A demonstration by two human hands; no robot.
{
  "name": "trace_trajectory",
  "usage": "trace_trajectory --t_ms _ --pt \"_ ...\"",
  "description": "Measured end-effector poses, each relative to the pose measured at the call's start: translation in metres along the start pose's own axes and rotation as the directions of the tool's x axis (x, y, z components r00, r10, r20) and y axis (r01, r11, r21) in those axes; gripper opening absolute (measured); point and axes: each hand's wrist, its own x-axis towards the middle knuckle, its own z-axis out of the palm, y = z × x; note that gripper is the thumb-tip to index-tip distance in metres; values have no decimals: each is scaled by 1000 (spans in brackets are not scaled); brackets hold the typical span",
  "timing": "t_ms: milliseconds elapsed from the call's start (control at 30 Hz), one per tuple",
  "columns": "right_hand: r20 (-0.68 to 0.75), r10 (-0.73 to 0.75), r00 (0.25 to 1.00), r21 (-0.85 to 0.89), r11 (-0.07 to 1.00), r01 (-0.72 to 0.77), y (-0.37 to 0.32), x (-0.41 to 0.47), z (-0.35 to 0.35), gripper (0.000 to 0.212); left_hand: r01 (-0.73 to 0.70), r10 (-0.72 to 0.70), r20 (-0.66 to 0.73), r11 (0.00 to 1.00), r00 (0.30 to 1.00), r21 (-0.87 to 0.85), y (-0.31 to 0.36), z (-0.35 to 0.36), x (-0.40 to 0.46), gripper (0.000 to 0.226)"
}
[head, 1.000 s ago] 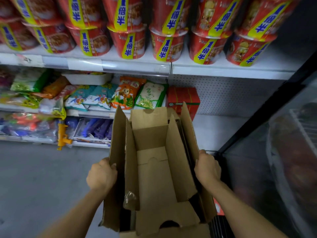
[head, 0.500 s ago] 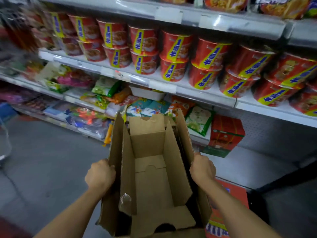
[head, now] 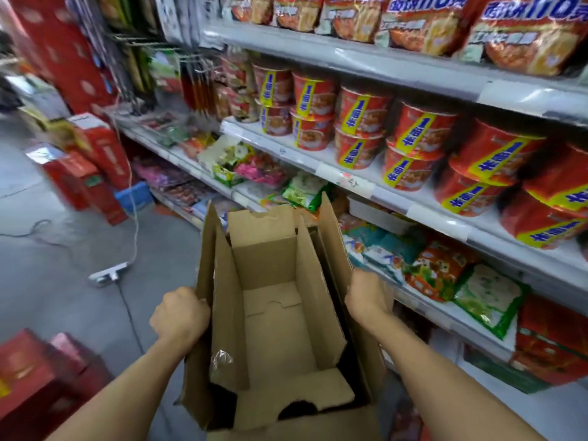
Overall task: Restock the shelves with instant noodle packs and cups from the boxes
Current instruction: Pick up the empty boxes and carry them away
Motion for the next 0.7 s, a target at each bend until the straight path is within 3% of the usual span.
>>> trace_trajectory --t_ms 333,700 --pt "29 -271 962 -51 961 272 -140 134 -8 26 231 -237 -73 969 969 -91 -16 -29 128 23" --pt "31 -528 849 -87 845 528 -310 272 -29 24 476 -511 -205 857 835 -196 -4 -80 245 19"
